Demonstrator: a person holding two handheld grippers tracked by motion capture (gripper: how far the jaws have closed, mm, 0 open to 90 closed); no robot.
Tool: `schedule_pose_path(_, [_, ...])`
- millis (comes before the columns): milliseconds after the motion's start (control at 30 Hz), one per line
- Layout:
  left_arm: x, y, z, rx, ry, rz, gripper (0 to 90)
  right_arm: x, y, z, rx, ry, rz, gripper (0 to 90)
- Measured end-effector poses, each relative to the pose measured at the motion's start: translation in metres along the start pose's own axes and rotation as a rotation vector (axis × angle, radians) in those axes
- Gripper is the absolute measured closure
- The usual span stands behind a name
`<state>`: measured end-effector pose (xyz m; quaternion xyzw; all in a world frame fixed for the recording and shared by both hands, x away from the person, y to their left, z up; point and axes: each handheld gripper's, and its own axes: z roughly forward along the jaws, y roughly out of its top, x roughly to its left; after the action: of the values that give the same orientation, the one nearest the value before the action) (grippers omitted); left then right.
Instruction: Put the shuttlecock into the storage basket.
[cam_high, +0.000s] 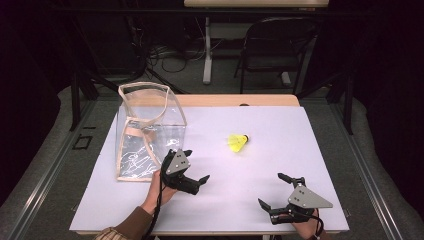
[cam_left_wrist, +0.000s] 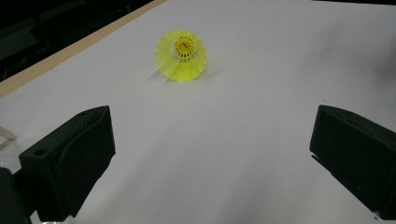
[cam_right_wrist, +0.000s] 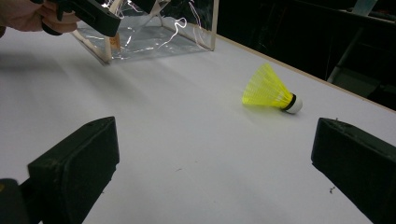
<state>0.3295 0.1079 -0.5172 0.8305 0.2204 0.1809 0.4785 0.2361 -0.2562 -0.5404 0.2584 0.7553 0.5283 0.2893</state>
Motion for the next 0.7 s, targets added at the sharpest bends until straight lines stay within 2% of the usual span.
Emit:
schedule_pose_path(433, [0.008,0.011,0.021,0.03,-0.02,-0.001,0.0,0.0,0.0,0.0,0.002,0.002,0.004,0.4])
schedule_pose_path(700, [0.014,0.015,0.031,0.045,-0.046,-0.004,0.0,0.0,0.0,0.0,0.003,0.005,0.005,0.5])
